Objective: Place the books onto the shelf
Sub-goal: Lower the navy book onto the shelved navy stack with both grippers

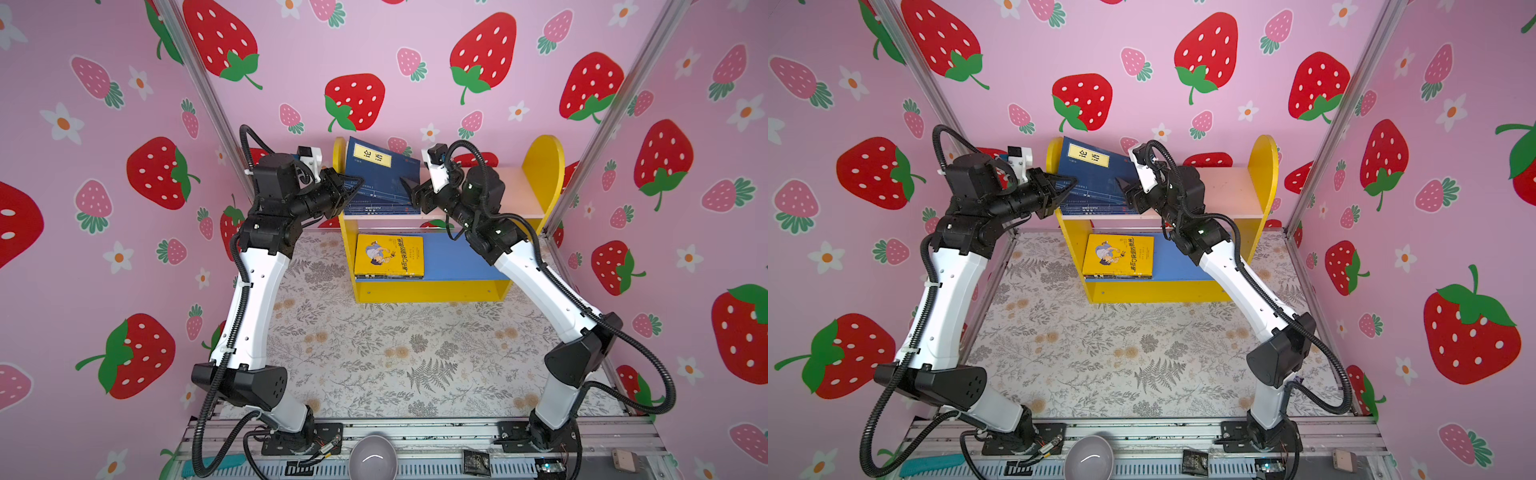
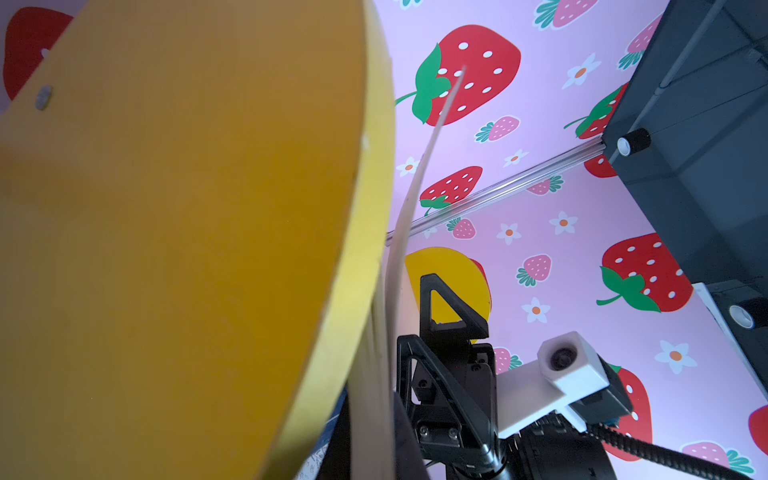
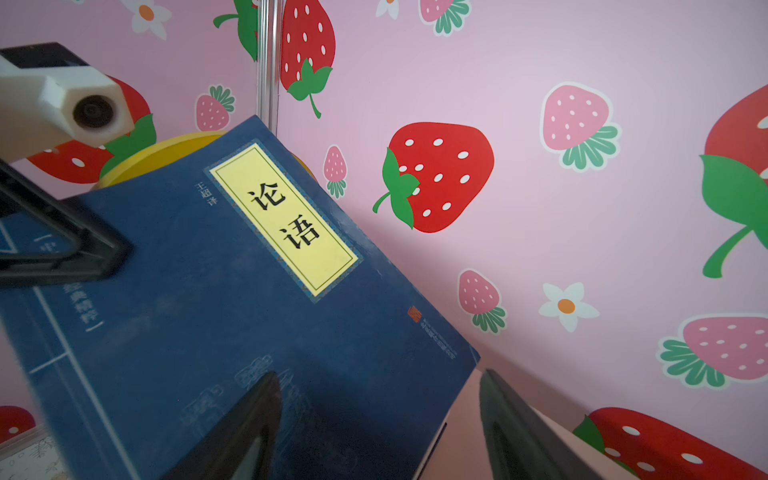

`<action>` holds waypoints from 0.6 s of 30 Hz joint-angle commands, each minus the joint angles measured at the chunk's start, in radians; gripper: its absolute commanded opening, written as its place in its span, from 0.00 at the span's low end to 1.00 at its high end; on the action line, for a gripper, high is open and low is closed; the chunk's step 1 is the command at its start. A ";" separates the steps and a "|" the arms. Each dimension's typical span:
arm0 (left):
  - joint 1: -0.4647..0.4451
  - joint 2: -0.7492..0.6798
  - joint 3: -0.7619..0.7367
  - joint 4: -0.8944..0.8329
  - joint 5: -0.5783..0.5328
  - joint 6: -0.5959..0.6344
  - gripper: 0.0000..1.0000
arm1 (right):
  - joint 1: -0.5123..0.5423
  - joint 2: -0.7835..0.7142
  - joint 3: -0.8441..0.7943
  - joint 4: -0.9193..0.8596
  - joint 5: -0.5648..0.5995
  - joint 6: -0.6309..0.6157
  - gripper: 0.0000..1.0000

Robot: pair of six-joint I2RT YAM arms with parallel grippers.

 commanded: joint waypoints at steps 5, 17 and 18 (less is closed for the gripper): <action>0.001 -0.037 -0.013 0.017 0.016 0.026 0.00 | 0.012 0.010 -0.027 -0.002 0.010 -0.031 0.76; 0.001 -0.032 -0.031 0.014 0.019 0.028 0.13 | 0.013 -0.023 -0.126 0.031 0.058 -0.028 0.74; 0.001 -0.035 -0.033 0.015 0.019 0.029 0.16 | 0.013 -0.023 -0.128 0.030 0.059 -0.029 0.74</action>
